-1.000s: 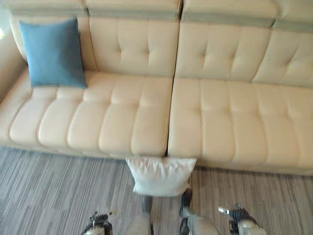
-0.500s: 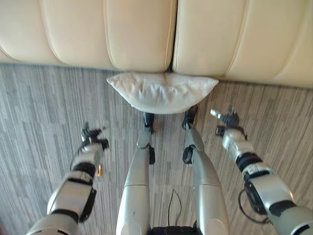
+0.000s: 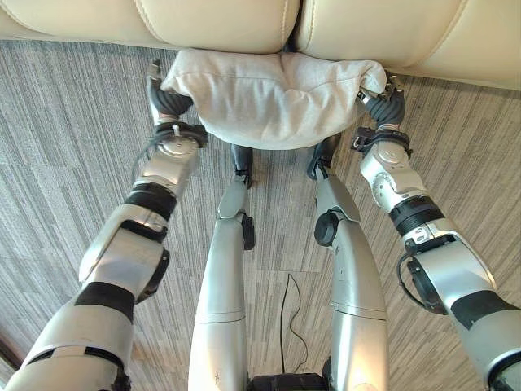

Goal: Pick up all the scattered cushions and arrange them neatly on the sofa.

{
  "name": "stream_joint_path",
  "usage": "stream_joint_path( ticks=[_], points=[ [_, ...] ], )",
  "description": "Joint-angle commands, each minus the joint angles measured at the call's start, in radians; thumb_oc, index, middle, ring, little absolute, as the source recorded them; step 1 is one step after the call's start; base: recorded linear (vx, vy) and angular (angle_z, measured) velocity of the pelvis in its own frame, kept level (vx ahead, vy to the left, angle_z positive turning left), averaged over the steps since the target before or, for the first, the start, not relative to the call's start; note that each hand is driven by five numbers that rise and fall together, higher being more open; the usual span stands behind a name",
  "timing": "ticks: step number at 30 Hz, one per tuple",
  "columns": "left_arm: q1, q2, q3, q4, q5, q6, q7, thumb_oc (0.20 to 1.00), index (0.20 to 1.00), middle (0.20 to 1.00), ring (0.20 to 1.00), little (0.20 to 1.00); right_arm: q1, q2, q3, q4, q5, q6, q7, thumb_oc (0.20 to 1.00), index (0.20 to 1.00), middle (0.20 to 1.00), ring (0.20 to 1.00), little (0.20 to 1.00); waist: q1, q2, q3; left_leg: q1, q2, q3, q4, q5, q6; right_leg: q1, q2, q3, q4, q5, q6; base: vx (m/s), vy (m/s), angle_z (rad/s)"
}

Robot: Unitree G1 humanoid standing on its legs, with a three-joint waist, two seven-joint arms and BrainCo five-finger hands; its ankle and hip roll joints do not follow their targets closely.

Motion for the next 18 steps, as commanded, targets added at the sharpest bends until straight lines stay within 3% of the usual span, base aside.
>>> stream_joint_path(
  ticks=[1, 4, 8, 14, 17, 18],
  points=[
    [0.069, -0.177, -0.054, -0.064, -0.085, -0.073, -0.13, 0.2, 0.2, 0.2, 0.2, 0.2, 0.031, 0.104, 0.004, -0.035, 0.046, -0.08, 0.034, 0.2, 0.2, 0.2, 0.2, 0.2, -0.007, 0.019, -0.06, 0.093, -0.027, 0.022, -0.084, -0.066, -0.013, 0.077, 0.011, 0.048, 0.07, -0.172, 0.078, -0.02, -0.025, 0.04],
    [0.117, -0.267, -0.054, -0.086, -0.158, -0.089, -0.161, 0.2, 0.2, 0.2, 0.2, 0.2, 0.079, 0.153, -0.039, -0.018, 0.114, -0.108, 0.053, 0.2, 0.2, 0.2, 0.2, 0.2, -0.014, 0.018, -0.06, 0.151, -0.027, 0.022, -0.135, -0.047, -0.013, 0.13, 0.018, 0.052, 0.016, -0.154, 0.08, -0.02, -0.017, -0.04],
    [0.221, -0.317, -0.057, -0.186, -0.195, -0.101, -0.191, 0.2, 0.2, 0.2, 0.2, 0.2, 0.197, 0.19, -0.072, -0.057, 0.171, -0.121, 0.092, 0.2, 0.2, 0.2, 0.2, 0.2, -0.018, 0.02, -0.06, 0.293, -0.032, 0.032, -0.225, -0.024, -0.023, 0.26, 0.034, 0.051, -0.065, -0.132, 0.088, -0.05, -0.021, -0.09],
    [0.436, -0.271, -0.05, -0.381, -0.156, -0.093, -0.208, 0.2, 0.2, 0.2, 0.2, 0.2, 0.456, 0.196, -0.037, -0.232, 0.127, -0.093, 0.136, 0.2, 0.2, 0.2, 0.2, 0.2, -0.02, 0.012, -0.064, 0.572, -0.032, 0.041, -0.365, 0.011, -0.037, 0.526, 0.053, 0.038, -0.186, -0.1, 0.098, -0.03, -0.039, -0.05],
    [0.534, -0.246, -0.039, -0.48, -0.138, -0.085, -0.218, 0.2, 0.2, 0.2, 0.2, 0.2, 0.567, 0.188, -0.021, -0.315, 0.094, -0.072, 0.153, 0.2, 0.2, 0.2, 0.2, 0.2, -0.022, 0.005, -0.088, 0.672, -0.028, 0.042, -0.424, 0.021, -0.037, 0.622, 0.06, 0.037, -0.232, -0.092, 0.102, 0.04, -0.027, -0.18],
    [0.622, -0.216, -0.03, -0.558, -0.106, -0.075, -0.23, 0.2, 0.2, 0.2, 0.2, 0.2, 0.656, 0.184, -0.016, -0.358, 0.065, -0.052, 0.171, 0.2, 0.2, 0.2, 0.2, 0.2, -0.02, 0.002, -0.127, 0.765, -0.025, 0.049, -0.479, 0.027, -0.036, 0.71, 0.065, 0.032, -0.273, -0.085, 0.107, 0.13, -0.002, -0.1]
  ],
)
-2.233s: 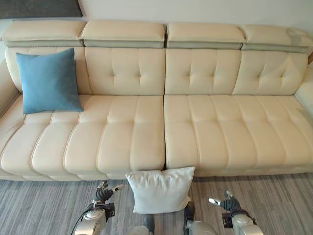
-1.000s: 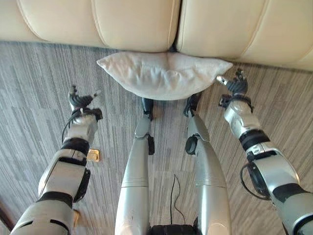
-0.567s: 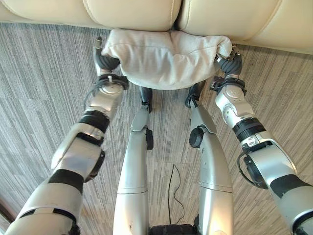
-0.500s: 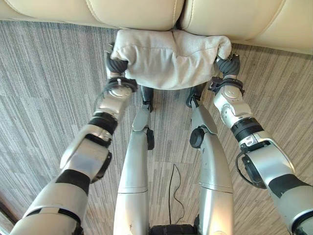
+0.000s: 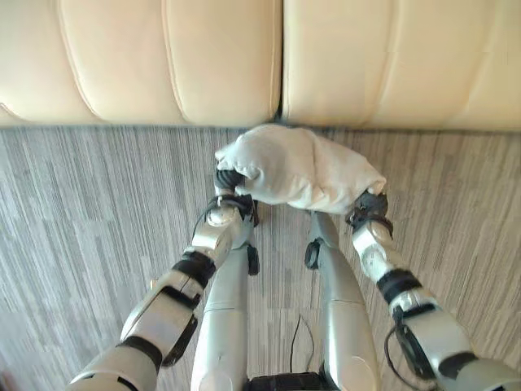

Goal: Pick up all the scattered cushions and arrange them neatly on the sofa.

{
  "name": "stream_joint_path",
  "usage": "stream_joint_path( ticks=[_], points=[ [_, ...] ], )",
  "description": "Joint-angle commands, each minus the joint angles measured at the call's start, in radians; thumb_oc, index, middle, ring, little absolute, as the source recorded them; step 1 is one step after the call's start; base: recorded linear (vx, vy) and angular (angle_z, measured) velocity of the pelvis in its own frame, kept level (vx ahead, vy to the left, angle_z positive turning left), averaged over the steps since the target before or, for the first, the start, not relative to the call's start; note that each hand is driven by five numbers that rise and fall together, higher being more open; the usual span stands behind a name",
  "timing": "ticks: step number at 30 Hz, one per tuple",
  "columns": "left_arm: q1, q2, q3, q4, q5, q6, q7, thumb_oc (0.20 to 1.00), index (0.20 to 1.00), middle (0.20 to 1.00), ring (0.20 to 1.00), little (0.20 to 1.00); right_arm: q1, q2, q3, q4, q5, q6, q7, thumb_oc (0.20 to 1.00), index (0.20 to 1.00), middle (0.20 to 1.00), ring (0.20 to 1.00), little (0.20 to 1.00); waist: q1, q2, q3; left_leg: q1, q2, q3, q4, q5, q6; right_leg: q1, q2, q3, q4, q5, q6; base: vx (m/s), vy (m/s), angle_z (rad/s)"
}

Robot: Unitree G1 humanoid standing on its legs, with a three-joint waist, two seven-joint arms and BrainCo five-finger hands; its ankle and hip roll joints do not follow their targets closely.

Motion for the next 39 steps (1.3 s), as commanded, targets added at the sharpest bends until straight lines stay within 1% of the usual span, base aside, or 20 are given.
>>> stream_joint_path(
  ticks=[1, 2, 5, 6, 8, 11, 16, 17, 19, 20, 21, 23, 24, 25, 27, 28, 29, 35, 38, 39],
  points=[
    [0.119, -0.082, -0.049, -0.205, 0.104, 0.008, -0.121, 0.2, 0.2, 0.2, 0.2, 0.2, 0.054, 0.057, 0.075, -0.151, -0.104, 0.027, 0.118, 0.2, 0.2, 0.2, 0.2, 0.2, 0.03, 0.053, -0.075, 0.238, 0.008, -0.023, -0.243, 0.019, -0.058, 0.212, 0.043, -0.029, -0.001, -0.196, 0.061, 0.14, -0.002, -0.07],
    [0.122, -0.081, -0.049, -0.207, 0.105, 0.009, -0.121, 0.2, 0.2, 0.2, 0.2, 0.2, 0.057, 0.058, 0.076, -0.153, -0.105, 0.027, 0.117, 0.2, 0.2, 0.2, 0.2, 0.2, 0.03, 0.053, -0.072, 0.246, 0.008, -0.023, -0.248, 0.02, -0.058, 0.22, 0.044, -0.029, -0.005, -0.195, 0.062, 0.12, 0.023, -0.06],
    [0.267, -0.019, -0.007, -0.332, 0.164, 0.024, -0.135, 0.2, 0.2, 0.2, 0.2, 0.2, 0.165, 0.012, 0.067, -0.251, -0.211, 0.07, 0.131, 0.2, 0.2, 0.2, 0.2, 0.2, 0.038, 0.054, -0.153, 0.385, 0.009, -0.007, -0.28, -0.005, -0.05, 0.376, 0.045, -0.027, -0.076, -0.181, 0.074, 0.14, 0.064, -0.14],
    [0.269, -0.018, -0.007, -0.334, 0.164, 0.025, -0.135, 0.2, 0.2, 0.2, 0.2, 0.2, 0.167, 0.012, 0.068, -0.252, -0.212, 0.071, 0.13, 0.2, 0.2, 0.2, 0.2, 0.2, 0.037, 0.054, -0.15, 0.39, 0.009, -0.007, -0.28, -0.006, -0.051, 0.382, 0.046, -0.027, -0.079, -0.18, 0.074, 0.17, 0.099, -0.03],
    [0.363, 0.009, 0.038, -0.428, 0.172, 0.044, -0.13, 0.2, 0.2, 0.2, 0.2, 0.2, 0.222, -0.04, 0.049, -0.409, -0.34, 0.123, 0.117, 0.2, 0.2, 0.2, 0.2, 0.2, 0.037, 0.051, -0.205, 0.474, 0.007, 0.003, -0.28, -0.032, -0.04, 0.478, 0.045, -0.019, -0.118, -0.181, 0.081, 0.11, 0.09, 0.01],
    [0.435, 0.024, 0.074, -0.52, 0.17, 0.056, -0.128, 0.2, 0.2, 0.2, 0.2, 0.2, 0.259, -0.079, 0.021, -0.502, -0.445, 0.154, 0.118, 0.2, 0.2, 0.2, 0.2, 0.2, 0.039, 0.051, -0.258, 0.532, -0.001, 0.002, -0.28, -0.052, -0.027, 0.542, 0.044, -0.013, -0.132, -0.185, 0.086, 0.11, 0.118, -0.07],
    [0.493, 0.039, 0.089, -0.597, 0.177, 0.072, -0.129, 0.2, 0.2, 0.2, 0.2, 0.2, 0.281, -0.081, 0.005, -0.59, -0.506, 0.171, 0.125, 0.2, 0.2, 0.2, 0.2, 0.2, 0.039, 0.058, -0.312, 0.601, -0.007, 0.004, -0.28, -0.08, -0.012, 0.603, 0.038, -0.016, -0.107, -0.213, 0.094, 0.08, 0.118, -0.01],
    [0.505, 0.047, 0.083, -0.63, 0.175, 0.081, -0.137, 0.2, 0.2, 0.2, 0.2, 0.2, 0.296, -0.073, 0.002, -0.625, -0.5, 0.17, 0.131, 0.2, 0.2, 0.2, 0.2, 0.2, 0.038, 0.07, -0.32, 0.63, -0.011, -0.006, -0.28, -0.092, 0.0, 0.601, 0.034, -0.012, -0.025, -0.241, 0.099, 0.04, 0.162, 0.0],
    [0.517, 0.049, 0.087, -0.634, 0.181, 0.084, -0.131, 0.2, 0.2, 0.2, 0.2, 0.2, 0.306, -0.056, 0.012, -0.635, -0.497, 0.165, 0.137, 0.2, 0.2, 0.2, 0.2, 0.2, 0.036, 0.081, -0.305, 0.663, -0.014, -0.009, -0.28, -0.104, 0.015, 0.56, 0.021, -0.007, 0.134, -0.237, 0.109, 0.0, 0.156, 0.05],
    [0.517, 0.049, 0.087, -0.635, 0.181, 0.084, -0.131, 0.2, 0.2, 0.2, 0.2, 0.2, 0.306, -0.056, 0.013, -0.636, -0.497, 0.165, 0.137, 0.2, 0.2, 0.2, 0.2, 0.2, 0.037, 0.079, -0.304, 0.663, -0.015, -0.008, -0.28, -0.105, 0.016, 0.556, 0.019, -0.005, 0.143, -0.242, 0.11, -0.03, 0.145, 0.04],
    [0.522, 0.048, 0.096, -0.627, 0.188, 0.08, -0.116, 0.2, 0.2, 0.2, 0.2, 0.2, 0.305, -0.037, 0.029, -0.638, -0.496, 0.153, 0.132, 0.2, 0.2, 0.2, 0.2, 0.2, 0.043, 0.088, -0.283, 0.695, -0.02, 0.006, -0.28, -0.117, 0.035, 0.499, -0.003, -0.015, 0.309, -0.191, 0.126, -0.02, 0.097, -0.03],
    [0.527, 0.044, 0.097, -0.633, 0.191, 0.077, -0.11, 0.2, 0.2, 0.2, 0.2, 0.2, 0.306, -0.033, 0.032, -0.639, -0.501, 0.153, 0.13, 0.2, 0.2, 0.2, 0.2, 0.2, 0.044, 0.09, -0.279, 0.707, -0.02, 0.01, -0.28, -0.124, 0.036, 0.478, -0.004, -0.008, 0.35, -0.191, 0.126, 0.01, 0.056, -0.2],
    [0.519, 0.031, 0.098, -0.622, 0.193, 0.074, -0.096, 0.2, 0.2, 0.2, 0.2, 0.2, 0.306, -0.031, 0.034, -0.644, -0.507, 0.15, 0.12, 0.2, 0.2, 0.2, 0.2, 0.2, 0.039, 0.089, -0.274, 0.719, -0.016, 0.012, -0.28, -0.13, 0.025, 0.422, 0.05, 0.015, 0.341, -0.243, 0.115, 0.05, -0.029, -0.28],
    [0.517, 0.026, 0.105, -0.624, 0.194, 0.069, -0.09, 0.2, 0.2, 0.2, 0.2, 0.2, 0.301, -0.034, 0.036, -0.644, -0.499, 0.147, 0.116, 0.2, 0.2, 0.2, 0.2, 0.2, 0.043, 0.086, -0.271, 0.719, -0.016, 0.02, -0.28, -0.132, 0.023, 0.401, 0.071, 0.005, 0.287, -0.254, 0.107, 0.09, -0.083, -0.21],
    [0.516, 0.024, 0.112, -0.627, 0.191, 0.068, -0.088, 0.2, 0.2, 0.2, 0.2, 0.2, 0.294, -0.035, 0.039, -0.641, -0.493, 0.145, 0.111, 0.2, 0.2, 0.2, 0.2, 0.2, 0.051, 0.083, -0.27, 0.721, -0.016, 0.027, -0.28, -0.137, 0.02, 0.404, 0.082, -0.022, 0.204, -0.236, 0.105, 0.14, -0.095, -0.03],
    [0.526, 0.018, 0.13, -0.636, 0.2, 0.075, -0.083, 0.2, 0.2, 0.2, 0.2, 0.2, 0.289, -0.038, 0.044, -0.649, -0.492, 0.146, 0.104, 0.2, 0.2, 0.2, 0.2, 0.2, 0.059, 0.069, -0.27, 0.744, -0.024, 0.039, -0.28, -0.153, 0.012, 0.413, 0.115, -0.067, 0.016, -0.189, 0.117, 0.24, -0.141, -0.05],
    [0.527, 0.018, 0.136, -0.638, 0.209, 0.078, -0.08, 0.2, 0.2, 0.2, 0.2, 0.2, 0.288, -0.042, 0.041, -0.654, -0.504, 0.148, 0.095, 0.2, 0.2, 0.2, 0.2, 0.2, 0.059, 0.063, -0.272, 0.749, -0.028, 0.04, -0.28, -0.156, 0.006, 0.407, 0.127, -0.066, -0.039, -0.174, 0.123, 0.24, -0.142, -0.13],
    [0.528, -0.003, 0.138, -0.642, 0.232, 0.071, -0.075, 0.2, 0.2, 0.2, 0.2, 0.2, 0.3, -0.052, 0.044, -0.663, -0.537, 0.157, 0.084, 0.2, 0.2, 0.2, 0.2, 0.2, 0.054, 0.066, -0.315, 0.801, -0.017, 0.009, -0.28, -0.18, -0.017, 0.503, 0.152, -0.058, -0.113, -0.181, 0.085, 0.35, -0.147, 0.26],
    [0.53, -0.018, 0.136, -0.648, 0.223, 0.06, -0.076, 0.2, 0.2, 0.2, 0.2, 0.2, 0.289, -0.068, 0.05, -0.663, -0.547, 0.151, 0.086, 0.2, 0.2, 0.2, 0.2, 0.2, 0.052, 0.075, -0.324, 0.769, 0.011, 0.004, -0.103, -0.137, -0.058, 0.582, 0.158, -0.07, -0.136, -0.216, 0.05, 0.37, -0.187, 0.17],
    [0.529, -0.019, 0.134, -0.652, 0.206, 0.05, -0.076, 0.2, 0.2, 0.2, 0.2, 0.2, 0.276, -0.079, 0.063, -0.671, -0.542, 0.149, 0.089, 0.2, 0.2, 0.2, 0.2, 0.2, 0.062, 0.07, -0.31, 0.697, 0.017, -0.004, 0.082, -0.07, -0.094, 0.629, 0.156, -0.076, -0.145, -0.242, 0.023, 0.37, -0.248, 0.23]
  ],
)
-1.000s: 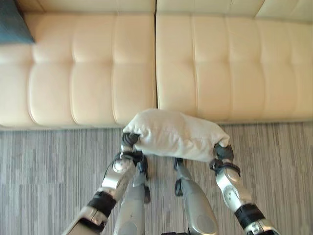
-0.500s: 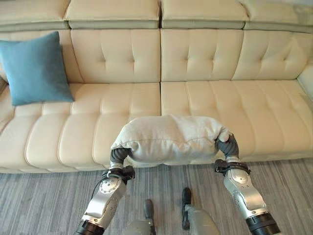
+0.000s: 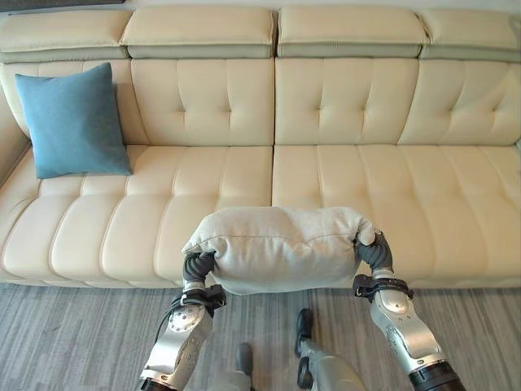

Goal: Pick up all the scattered cushions and arrange them neatly on the sofa.

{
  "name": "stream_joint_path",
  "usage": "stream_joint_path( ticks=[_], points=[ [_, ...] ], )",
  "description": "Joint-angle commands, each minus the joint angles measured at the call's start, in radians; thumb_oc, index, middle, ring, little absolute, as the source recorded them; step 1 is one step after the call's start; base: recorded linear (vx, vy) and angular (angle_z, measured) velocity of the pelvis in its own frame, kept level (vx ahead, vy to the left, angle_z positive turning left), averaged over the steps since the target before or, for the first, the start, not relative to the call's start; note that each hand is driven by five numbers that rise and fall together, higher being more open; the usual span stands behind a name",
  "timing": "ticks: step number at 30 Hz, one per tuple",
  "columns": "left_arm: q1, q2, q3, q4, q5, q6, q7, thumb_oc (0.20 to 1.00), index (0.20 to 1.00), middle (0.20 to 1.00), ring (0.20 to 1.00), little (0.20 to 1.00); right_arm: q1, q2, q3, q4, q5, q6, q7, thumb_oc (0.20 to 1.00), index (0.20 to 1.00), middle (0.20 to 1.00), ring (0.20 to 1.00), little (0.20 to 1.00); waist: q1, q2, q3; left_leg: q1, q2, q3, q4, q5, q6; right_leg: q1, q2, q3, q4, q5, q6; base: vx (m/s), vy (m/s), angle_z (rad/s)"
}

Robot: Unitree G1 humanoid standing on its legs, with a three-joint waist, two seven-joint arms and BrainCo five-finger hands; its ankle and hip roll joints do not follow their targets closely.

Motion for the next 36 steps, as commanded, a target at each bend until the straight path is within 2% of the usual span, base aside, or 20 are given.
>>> stream_joint_path(
  ticks=[1, 2, 5, 6, 7, 10, 11, 12, 14, 17, 20, 22, 25, 26, 27, 29, 31, 32, 34, 36],
  points=[
    [-0.089, -0.028, -0.041, -0.145, 0.036, -0.106, -0.042, 0.2, 0.2, 0.2, 0.2, 0.2, -0.116, 0.002, 0.051, -0.143, -0.027, -0.099, 0.027, 0.2, 0.2, 0.2, 0.2, 0.2, 0.012, 0.007, -0.016, -0.004, -0.072, 0.013, 0.351, 0.02, -0.034, 0.118, 0.02, -0.01, -0.001, -0.137, -0.024, 0.32, -0.235, 0.27],
    [-0.083, -0.025, -0.042, -0.153, 0.033, -0.11, -0.039, 0.2, 0.2, 0.2, 0.2, 0.2, -0.118, -0.003, 0.053, -0.15, -0.022, -0.1, 0.03, 0.2, 0.2, 0.2, 0.2, 0.2, 0.02, 0.003, -0.005, -0.049, -0.08, 0.0, 0.447, 0.04, -0.047, 0.132, 0.018, -0.011, -0.001, -0.146, -0.035, 0.11, -0.099, 0.23],
    [-0.078, -0.027, -0.037, -0.162, 0.021, -0.106, -0.035, 0.2, 0.2, 0.2, 0.2, 0.2, -0.117, -0.01, 0.051, -0.164, -0.027, -0.096, 0.029, 0.2, 0.2, 0.2, 0.2, 0.2, 0.026, -0.003, 0.003, -0.103, -0.068, -0.003, 0.525, 0.041, -0.042, 0.158, 0.019, -0.018, -0.001, -0.17, -0.05, 0.21, -0.121, 0.08],
    [-0.075, -0.031, -0.032, -0.171, 0.016, -0.104, -0.028, 0.2, 0.2, 0.2, 0.2, 0.2, -0.118, -0.011, 0.048, -0.17, -0.029, -0.095, 0.022, 0.2, 0.2, 0.2, 0.2, 0.2, 0.03, -0.015, 0.01, -0.146, -0.066, -0.002, 0.47, 0.005, -0.015, 0.178, 0.007, -0.017, 0.003, -0.181, -0.049, 0.23, -0.103, -0.06],
    [-0.075, -0.03, -0.032, -0.172, 0.016, -0.103, -0.028, 0.2, 0.2, 0.2, 0.2, 0.2, -0.118, -0.01, 0.048, -0.171, -0.029, -0.094, 0.022, 0.2, 0.2, 0.2, 0.2, 0.2, 0.03, -0.015, 0.011, -0.145, -0.067, -0.001, 0.469, 0.005, -0.015, 0.179, 0.007, -0.017, 0.003, -0.181, -0.048, 0.22, -0.071, 0.04],
    [-0.063, -0.025, -0.032, -0.188, 0.032, -0.096, -0.029, 0.2, 0.2, 0.2, 0.2, 0.2, -0.125, -0.007, 0.056, -0.178, -0.032, -0.094, 0.023, 0.2, 0.2, 0.2, 0.2, 0.2, 0.037, -0.035, 0.007, -0.15, -0.086, -0.023, 0.257, -0.052, 0.024, 0.198, -0.007, -0.004, 0.003, -0.195, -0.037, 0.25, 0.009, -0.05],
    [-0.06, -0.021, -0.033, -0.201, 0.045, -0.091, -0.026, 0.2, 0.2, 0.2, 0.2, 0.2, -0.129, -0.007, 0.063, -0.18, -0.033, -0.094, 0.019, 0.2, 0.2, 0.2, 0.2, 0.2, 0.037, -0.028, -0.002, -0.147, -0.073, -0.074, 0.051, 0.036, 0.007, 0.214, 0.001, 0.001, 0.006, -0.207, -0.038, 0.26, 0.04, -0.16],
    [-0.06, -0.021, -0.033, -0.201, 0.045, -0.091, -0.026, 0.2, 0.2, 0.2, 0.2, 0.2, -0.129, -0.007, 0.063, -0.18, -0.032, -0.094, 0.019, 0.2, 0.2, 0.2, 0.2, 0.2, 0.037, -0.029, -0.001, -0.139, -0.074, -0.074, 0.038, 0.043, 0.007, 0.215, 0.0, 0.001, 0.007, -0.209, -0.038, 0.25, 0.058, -0.18],
    [-0.06, -0.025, -0.038, -0.201, 0.053, -0.085, -0.02, 0.2, 0.2, 0.2, 0.2, 0.2, -0.13, -0.012, 0.068, -0.183, -0.039, -0.086, 0.018, 0.2, 0.2, 0.2, 0.2, 0.2, 0.031, -0.016, -0.007, -0.138, -0.055, -0.091, -0.092, 0.129, -0.022, 0.233, 0.007, -0.001, 0.007, -0.222, -0.043, 0.2, 0.078, -0.17],
    [-0.068, -0.029, -0.047, -0.194, 0.059, -0.078, -0.009, 0.2, 0.2, 0.2, 0.2, 0.2, -0.127, -0.015, 0.064, -0.192, -0.047, -0.078, 0.012, 0.2, 0.2, 0.2, 0.2, 0.2, 0.02, -0.008, -0.011, -0.182, -0.046, -0.072, -0.092, 0.127, -0.045, 0.27, 0.006, 0.001, 0.015, -0.239, -0.04, 0.25, 0.138, -0.05],
    [-0.06, -0.031, -0.055, -0.186, 0.054, -0.077, -0.009, 0.2, 0.2, 0.2, 0.2, 0.2, -0.099, -0.011, 0.06, -0.198, -0.073, -0.069, 0.019, 0.2, 0.2, 0.2, 0.2, 0.2, 0.014, 0.001, -0.043, -0.146, -0.042, -0.062, -0.092, 0.126, -0.043, 0.303, 0.002, 0.004, 0.027, -0.26, -0.031, 0.32, 0.2, -0.01],
    [-0.059, -0.028, -0.066, -0.181, 0.054, -0.076, -0.012, 0.2, 0.2, 0.2, 0.2, 0.2, -0.09, -0.003, 0.057, -0.2, -0.077, -0.064, 0.022, 0.2, 0.2, 0.2, 0.2, 0.2, 0.016, -0.004, -0.063, -0.111, -0.055, -0.054, -0.092, 0.105, -0.026, 0.314, -0.016, 0.015, 0.046, -0.27, -0.017, 0.34, 0.252, 0.04],
    [-0.065, -0.012, -0.076, -0.178, 0.055, -0.07, -0.015, 0.2, 0.2, 0.2, 0.2, 0.2, -0.085, 0.013, 0.056, -0.204, -0.092, -0.056, 0.025, 0.2, 0.2, 0.2, 0.2, 0.2, 0.016, -0.017, -0.078, -0.063, -0.067, -0.035, -0.092, 0.068, 0.009, 0.303, -0.048, 0.03, 0.136, -0.282, 0.004, 0.27, 0.251, -0.06],
    [-0.072, -0.009, -0.081, -0.174, 0.058, -0.066, -0.012, 0.2, 0.2, 0.2, 0.2, 0.2, -0.086, 0.023, 0.056, -0.204, -0.097, -0.055, 0.023, 0.2, 0.2, 0.2, 0.2, 0.2, 0.015, -0.02, -0.076, -0.045, -0.072, -0.025, -0.092, 0.05, 0.028, 0.27, -0.062, 0.036, 0.223, -0.284, 0.019, 0.16, 0.271, -0.12],
    [-0.08, -0.005, -0.081, -0.169, 0.061, -0.061, -0.009, 0.2, 0.2, 0.2, 0.2, 0.2, -0.087, 0.029, 0.057, -0.205, -0.103, -0.054, 0.021, 0.2, 0.2, 0.2, 0.2, 0.2, 0.014, -0.02, -0.071, -0.029, -0.077, -0.017, -0.092, 0.035, 0.047, 0.221, -0.078, 0.046, 0.324, -0.266, 0.031, 0.1, 0.267, -0.16],
    [-0.084, 0.007, -0.081, -0.175, 0.066, -0.065, -0.004, 0.2, 0.2, 0.2, 0.2, 0.2, -0.1, 0.04, 0.059, -0.206, -0.11, -0.055, 0.019, 0.2, 0.2, 0.2, 0.2, 0.2, 0.009, -0.018, -0.05, -0.011, -0.085, 0.005, -0.092, 0.021, 0.072, 0.136, -0.106, 0.065, 0.458, -0.167, 0.061, 0.01, 0.237, -0.23],
    [-0.095, 0.015, -0.076, -0.173, 0.082, -0.064, 0.004, 0.2, 0.2, 0.2, 0.2, 0.2, -0.119, 0.055, 0.065, -0.196, -0.119, -0.055, 0.005, 0.2, 0.2, 0.2, 0.2, 0.2, 0.002, -0.005, -0.034, -0.009, -0.082, 0.013, -0.092, 0.012, 0.079, 0.079, -0.123, 0.073, 0.539, -0.154, 0.059, 0.01, 0.185, -0.27],
    [-0.098, 0.015, -0.074, -0.173, 0.086, -0.065, 0.003, 0.2, 0.2, 0.2, 0.2, 0.2, -0.122, 0.059, 0.064, -0.197, -0.119, -0.055, 0.004, 0.2, 0.2, 0.2, 0.2, 0.2, 0.002, -0.002, -0.035, -0.008, -0.081, 0.014, -0.092, 0.008, 0.077, 0.071, -0.12, 0.076, 0.524, -0.171, 0.053, 0.05, 0.118, -0.21],
    [-0.111, 0.018, -0.065, -0.17, 0.095, -0.072, 0.003, 0.2, 0.2, 0.2, 0.2, 0.2, -0.142, 0.066, 0.064, -0.19, -0.106, -0.059, -0.004, 0.2, 0.2, 0.2, 0.2, 0.2, 0.005, 0.005, -0.039, -0.006, -0.074, 0.015, -0.092, 0.005, 0.065, 0.086, -0.095, 0.061, 0.383, -0.202, 0.04, 0.07, 0.036, -0.26],
    [-0.115, 0.016, -0.053, -0.167, 0.097, -0.076, 0.007, 0.2, 0.2, 0.2, 0.2, 0.2, -0.163, 0.072, 0.067, -0.182, -0.09, -0.062, -0.009, 0.2, 0.2, 0.2, 0.2, 0.2, 0.018, 0.002, -0.042, -0.012, -0.074, 0.024, -0.092, 0.003, 0.06, 0.086, -0.079, 0.051, 0.183, -0.182, 0.033, 0.05, -0.022, -0.23]
  ],
)
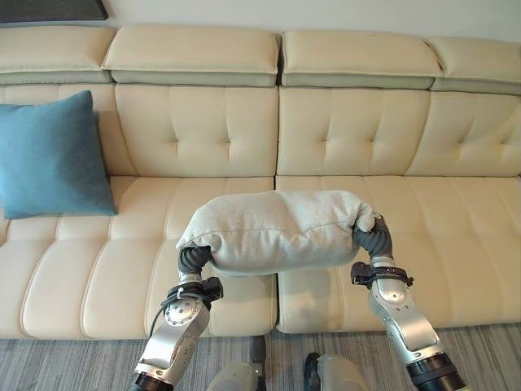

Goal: Pick up all the scattered cushions and arrange them neatly on the sofa.

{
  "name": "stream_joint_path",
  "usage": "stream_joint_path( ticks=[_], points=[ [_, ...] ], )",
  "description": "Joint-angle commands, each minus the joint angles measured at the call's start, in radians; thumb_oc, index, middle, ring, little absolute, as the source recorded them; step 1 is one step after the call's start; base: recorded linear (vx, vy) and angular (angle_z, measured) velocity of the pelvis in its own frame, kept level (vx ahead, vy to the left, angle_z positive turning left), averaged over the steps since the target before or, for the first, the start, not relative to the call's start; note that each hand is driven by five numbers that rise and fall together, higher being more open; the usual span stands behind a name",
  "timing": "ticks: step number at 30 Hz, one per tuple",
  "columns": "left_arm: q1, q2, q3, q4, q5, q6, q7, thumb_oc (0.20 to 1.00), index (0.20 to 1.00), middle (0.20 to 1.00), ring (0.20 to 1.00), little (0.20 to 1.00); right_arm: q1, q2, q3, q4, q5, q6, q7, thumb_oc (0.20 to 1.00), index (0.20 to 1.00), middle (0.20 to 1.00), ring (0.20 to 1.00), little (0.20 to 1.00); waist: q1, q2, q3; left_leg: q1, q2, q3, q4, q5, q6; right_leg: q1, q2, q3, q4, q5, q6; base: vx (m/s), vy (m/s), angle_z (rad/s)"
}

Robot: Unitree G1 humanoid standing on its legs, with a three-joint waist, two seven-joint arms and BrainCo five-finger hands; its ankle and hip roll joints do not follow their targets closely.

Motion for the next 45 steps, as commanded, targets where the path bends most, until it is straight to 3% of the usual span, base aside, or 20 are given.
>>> stream_joint_path(
  ticks=[1, 4, 13, 26, 37, 40, 45],
  points=[
    [-0.089, -0.027, -0.031, -0.116, 0.073, -0.075, -0.03, 0.2, 0.2, 0.2, 0.2, 0.2, -0.126, 0.043, 0.071, -0.088, -0.009, -0.091, 0.011, 0.2, 0.2, 0.2, 0.2, 0.2, 0.004, -0.012, -0.074, 0.015, 0.027, 0.003, -0.007, -0.109, -0.063, 0.068, 0.064, -0.022, -0.304, 0.118, 0.003, 0.08, -0.029, -0.18],
    [-0.076, -0.039, -0.026, -0.108, 0.079, -0.073, -0.033, 0.2, 0.2, 0.2, 0.2, 0.2, -0.127, 0.041, 0.088, -0.088, -0.012, -0.087, 0.015, 0.2, 0.2, 0.2, 0.2, 0.2, 0.006, -0.024, -0.085, 0.026, 0.023, -0.004, -0.007, -0.111, -0.068, 0.134, 0.072, 0.0, -0.39, 0.139, 0.005, 0.14, -0.029, 0.03],
    [-0.116, -0.048, -0.016, -0.088, 0.095, -0.063, 0.006, 0.2, 0.2, 0.2, 0.2, 0.2, -0.19, 0.048, 0.11, -0.056, -0.02, -0.068, -0.014, 0.2, 0.2, 0.2, 0.2, 0.2, 0.015, -0.027, -0.106, 0.028, 0.029, -0.023, -0.007, -0.123, -0.08, 0.178, 0.068, -0.043, -0.39, 0.097, -0.003, 0.12, -0.009, 0.09],
    [-0.18, -0.029, 0.026, -0.032, 0.136, -0.062, 0.055, 0.2, 0.2, 0.2, 0.2, 0.2, -0.231, 0.067, 0.133, 0.004, -0.006, -0.056, -0.018, 0.2, 0.2, 0.2, 0.2, 0.2, 0.032, -0.048, -0.099, 0.006, 0.03, -0.04, -0.007, -0.137, -0.083, 0.171, 0.069, -0.054, -0.39, 0.079, -0.004, 0.08, 0.014, 0.08],
    [-0.463, 0.065, 0.026, 0.154, 0.234, -0.069, 0.117, 0.2, 0.2, 0.2, 0.2, 0.2, -0.486, 0.031, 0.151, 0.135, 0.005, -0.052, -0.052, 0.2, 0.2, 0.2, 0.2, 0.2, 0.033, -0.056, -0.068, -0.088, 0.035, -0.036, -0.007, -0.114, -0.097, 0.074, 0.074, -0.041, -0.39, 0.099, -0.003, 0.0, 0.01, 0.02],
    [-0.64, 0.125, -0.021, 0.331, 0.268, -0.054, 0.152, 0.2, 0.2, 0.2, 0.2, 0.2, -0.606, 0.029, 0.186, 0.257, 0.039, -0.051, -0.07, 0.2, 0.2, 0.2, 0.2, 0.2, 0.02, -0.057, -0.045, -0.148, 0.035, -0.035, -0.007, -0.093, -0.103, 0.008, 0.079, -0.028, -0.39, 0.121, -0.002, -0.06, 0.019, -0.05],
    [-0.719, 0.128, -0.049, 0.48, 0.243, -0.033, 0.155, 0.2, 0.2, 0.2, 0.2, 0.2, -0.662, 0.027, 0.196, 0.383, 0.036, -0.018, -0.077, 0.2, 0.2, 0.2, 0.2, 0.2, 0.01, -0.058, -0.028, -0.182, 0.035, -0.032, -0.007, -0.078, -0.108, -0.03, 0.081, -0.027, -0.39, 0.138, -0.001, -0.02, 0.006, -0.03]
  ],
)
